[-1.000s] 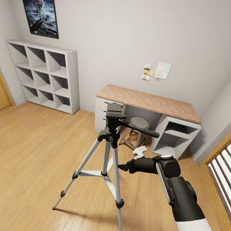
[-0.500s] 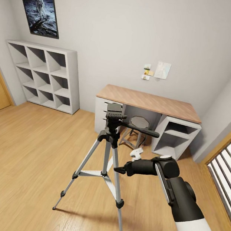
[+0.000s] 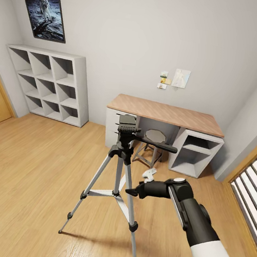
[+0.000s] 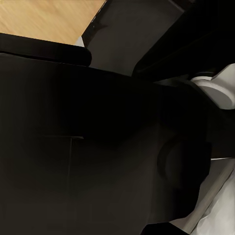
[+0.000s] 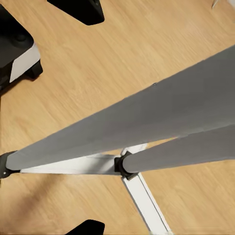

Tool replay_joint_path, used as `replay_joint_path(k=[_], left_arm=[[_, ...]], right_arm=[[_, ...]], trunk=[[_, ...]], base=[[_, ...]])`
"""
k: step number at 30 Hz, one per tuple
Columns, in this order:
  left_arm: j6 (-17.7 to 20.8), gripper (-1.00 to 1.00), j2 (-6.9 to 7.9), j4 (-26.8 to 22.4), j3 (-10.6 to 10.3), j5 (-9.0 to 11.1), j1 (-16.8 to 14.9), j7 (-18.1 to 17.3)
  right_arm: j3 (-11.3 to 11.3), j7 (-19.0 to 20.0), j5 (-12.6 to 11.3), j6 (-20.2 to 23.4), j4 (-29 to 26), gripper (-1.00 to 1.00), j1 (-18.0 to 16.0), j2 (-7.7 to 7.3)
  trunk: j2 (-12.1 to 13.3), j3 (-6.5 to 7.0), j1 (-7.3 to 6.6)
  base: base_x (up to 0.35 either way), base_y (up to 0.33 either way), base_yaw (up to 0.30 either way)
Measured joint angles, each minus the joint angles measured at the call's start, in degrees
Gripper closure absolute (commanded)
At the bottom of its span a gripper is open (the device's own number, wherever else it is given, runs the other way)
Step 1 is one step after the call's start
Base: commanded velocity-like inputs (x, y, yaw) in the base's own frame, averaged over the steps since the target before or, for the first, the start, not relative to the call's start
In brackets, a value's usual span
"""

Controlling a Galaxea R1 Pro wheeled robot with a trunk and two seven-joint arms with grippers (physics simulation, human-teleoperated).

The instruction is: Attach the digital camera to the camera tripod in the bedroom.

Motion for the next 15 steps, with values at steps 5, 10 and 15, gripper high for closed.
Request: replay_joint_path(k=[5, 10, 15], left_arm=[[0.0, 1.0, 0.0, 0.0, 0.0, 0.0, 0.0, 0.0], [0.0, 1.0, 0.0, 0.0, 0.0, 0.0, 0.0, 0.0], [0.0, 1.0, 0.0, 0.0, 0.0, 0.0, 0.0, 0.0]], right_arm=[[-0.3, -2.5, -0.2, -5.7, 3.6, -1.0, 0.0, 1.82], [-0.4, -4.5, -0.3, -9.8, 4.5, -1.0, 0.0, 4.36], [-0.3, -6.0, -0.6, -12.3, 4.6, -1.0, 0.0, 6.01]], trunk=[[0.0, 0.0, 0.0], [0.0, 0.0, 0.0], [0.0, 0.0, 0.0]], base=[[0.0, 0.0, 0.0], [0.0, 0.0, 0.0], [0.0, 0.0, 0.0]])
